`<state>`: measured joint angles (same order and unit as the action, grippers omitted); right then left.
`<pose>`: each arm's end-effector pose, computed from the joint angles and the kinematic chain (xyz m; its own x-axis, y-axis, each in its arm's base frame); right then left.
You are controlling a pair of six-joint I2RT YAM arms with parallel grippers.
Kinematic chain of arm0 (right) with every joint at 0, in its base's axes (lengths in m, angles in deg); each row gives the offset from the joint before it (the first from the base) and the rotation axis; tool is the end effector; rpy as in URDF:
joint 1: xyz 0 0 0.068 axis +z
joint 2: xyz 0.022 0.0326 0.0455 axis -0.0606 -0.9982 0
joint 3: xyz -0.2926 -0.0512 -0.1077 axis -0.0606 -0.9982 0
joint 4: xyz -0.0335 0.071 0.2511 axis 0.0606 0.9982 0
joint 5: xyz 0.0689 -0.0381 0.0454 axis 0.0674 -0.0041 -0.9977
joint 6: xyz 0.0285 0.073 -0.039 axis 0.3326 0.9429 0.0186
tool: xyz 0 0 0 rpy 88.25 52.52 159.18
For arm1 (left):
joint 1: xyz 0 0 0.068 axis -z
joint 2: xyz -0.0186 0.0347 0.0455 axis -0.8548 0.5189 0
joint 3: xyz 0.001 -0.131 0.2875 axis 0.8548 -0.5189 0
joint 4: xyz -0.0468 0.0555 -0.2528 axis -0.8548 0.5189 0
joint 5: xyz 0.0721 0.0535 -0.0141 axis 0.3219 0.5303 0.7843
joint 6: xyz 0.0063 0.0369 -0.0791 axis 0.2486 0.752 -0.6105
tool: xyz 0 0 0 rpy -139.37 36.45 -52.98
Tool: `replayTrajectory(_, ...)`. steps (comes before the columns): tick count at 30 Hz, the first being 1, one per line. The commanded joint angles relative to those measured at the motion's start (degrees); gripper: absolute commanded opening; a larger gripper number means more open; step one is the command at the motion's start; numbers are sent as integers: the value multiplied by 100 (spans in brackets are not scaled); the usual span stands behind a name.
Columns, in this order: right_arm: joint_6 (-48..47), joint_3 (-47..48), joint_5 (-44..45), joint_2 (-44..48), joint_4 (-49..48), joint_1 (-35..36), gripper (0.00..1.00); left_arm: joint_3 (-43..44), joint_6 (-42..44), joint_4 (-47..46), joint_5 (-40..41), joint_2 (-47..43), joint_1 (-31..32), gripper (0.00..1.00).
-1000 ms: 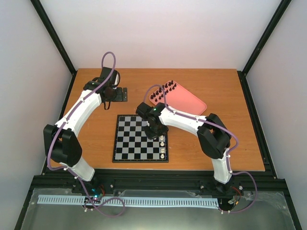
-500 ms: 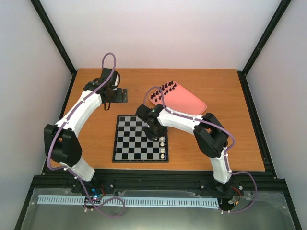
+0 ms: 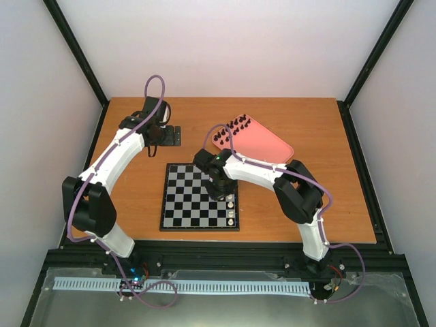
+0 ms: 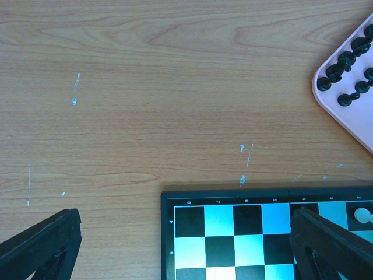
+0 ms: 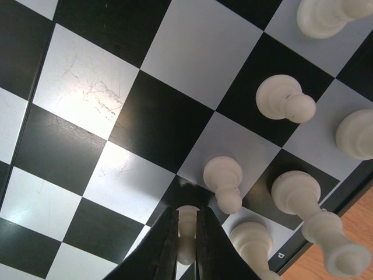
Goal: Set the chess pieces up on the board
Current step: Place the chess piece on the chessboard.
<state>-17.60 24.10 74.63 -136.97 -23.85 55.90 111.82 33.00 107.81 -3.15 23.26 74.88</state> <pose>0.2546 0.3297 0.1756 -0.8738 -0.4794 -0.0818 -0.4826 0.8755 0.0239 0.3537 -0.0924 0.3110 -0.8379 -0.0494 -0.5436 -0.0255 0.9984 -0.0514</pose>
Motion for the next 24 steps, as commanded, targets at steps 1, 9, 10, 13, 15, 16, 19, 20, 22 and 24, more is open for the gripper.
replayTrajectory(1,-39,-32,90,-132,-37,-30,10,5,-89,-54,12,-51,-6,100)
replayTrajectory(9,-56,1,81,-160,-54,-39,17,3,-74,-61,-6,-64,-6,100)
replayTrajectory(10,-62,7,79,-155,-48,-39,18,5,-67,-57,-6,-64,-6,100)
replayTrajectory(13,-98,51,36,-139,-17,-39,21,3,-56,-55,1,-62,-6,100)
replayTrajectory(15,-136,101,-13,-68,5,-39,23,20,-56,-54,-2,-52,-6,100)
replayTrajectory(16,-153,131,-32,-35,18,-35,24,26,-57,-53,-4,-49,-5,100)
replayTrajectory(19,-230,294,-57,77,168,-39,27,47,-69,-54,-34,-43,-6,100)
replayTrajectory(20,-253,377,-73,100,251,-39,28,53,-73,-54,-33,-44,-6,100)
replayTrajectory(22,-330,504,-171,179,348,-31,30,66,-67,-52,-33,-31,-6,100)
replayTrajectory(24,-367,590,-271,281,418,-29,31,63,-80,-53,-24,-12,-5,100)
